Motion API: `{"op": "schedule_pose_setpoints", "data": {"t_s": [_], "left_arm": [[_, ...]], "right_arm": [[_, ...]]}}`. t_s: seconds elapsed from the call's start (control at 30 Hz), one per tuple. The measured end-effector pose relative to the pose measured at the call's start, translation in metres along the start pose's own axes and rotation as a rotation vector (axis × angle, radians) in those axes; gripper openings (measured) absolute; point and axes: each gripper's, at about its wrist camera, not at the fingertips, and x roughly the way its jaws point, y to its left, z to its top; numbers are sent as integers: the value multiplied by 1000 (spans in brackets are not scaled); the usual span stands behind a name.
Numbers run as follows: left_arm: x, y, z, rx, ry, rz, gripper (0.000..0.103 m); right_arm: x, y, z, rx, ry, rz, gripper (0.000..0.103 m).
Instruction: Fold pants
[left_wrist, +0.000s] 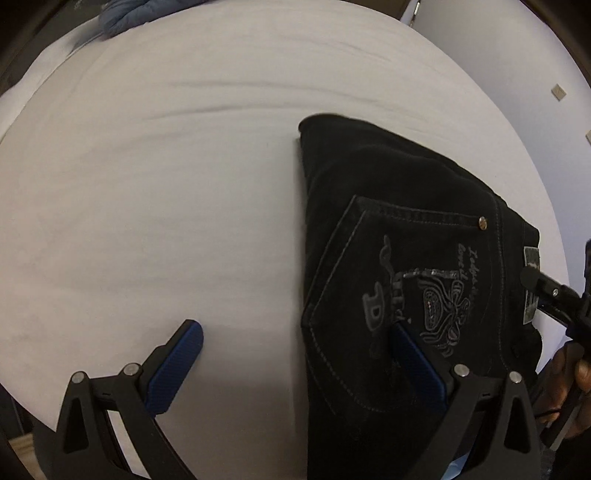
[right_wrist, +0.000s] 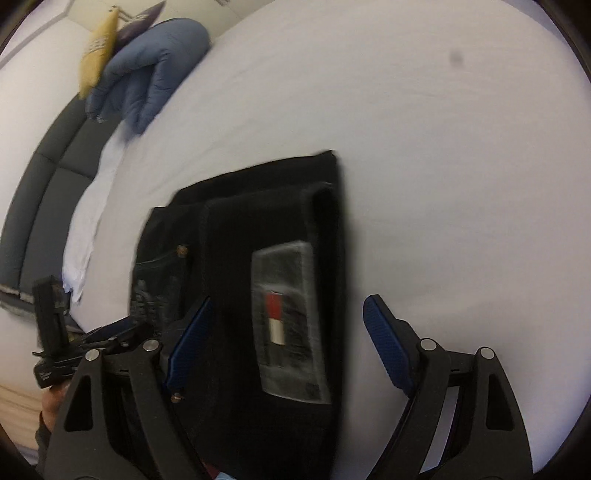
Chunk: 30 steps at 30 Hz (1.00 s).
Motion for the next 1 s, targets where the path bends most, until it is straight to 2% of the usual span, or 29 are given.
{"op": "schedule_pose_setpoints", "data": {"t_s": [0.07,0.13,0.17,0.2,0.3,0.4,0.47,0.5,0.53,0.57,0.67,0.8,1.0], "left_arm": [[-9,7,1,-51,-23,-1,103],[-15,18,1,-106,-38,-19,103],[-14,21,1,-112,-34,-39,103],[-10,24,3,-109,-18,-53,103],[2,31,8,-135,42,-125,103],[8,26,15,-100,69,-147,102],[8,20,18,-75,85,-149,88],[6,14,20,-53,92,-171,70],[5,10,21,-39,100,-194,45],[4,4,21,-30,113,-230,34],[2,-8,20,-2,102,-190,32],[-9,-6,14,-19,71,-212,22],[-29,-15,11,-14,13,-199,18]], "right_arm": [[4,10,-3,-47,12,-41,69],[6,8,-3,-47,15,-46,57],[6,5,-3,-36,17,-38,49],[5,2,-3,-27,18,-24,41],[2,-10,-2,7,16,26,28],[-1,-9,-1,-4,8,32,23],[-2,-2,0,-36,-2,9,20],[-2,4,0,-56,-8,-5,18],[-4,11,0,-84,-18,-24,17],[-7,18,0,-115,-28,-45,16],[-19,35,-1,-198,-61,-93,14],[-34,47,-1,-245,-96,-98,14],[-60,63,2,-288,-164,-96,13]]}}
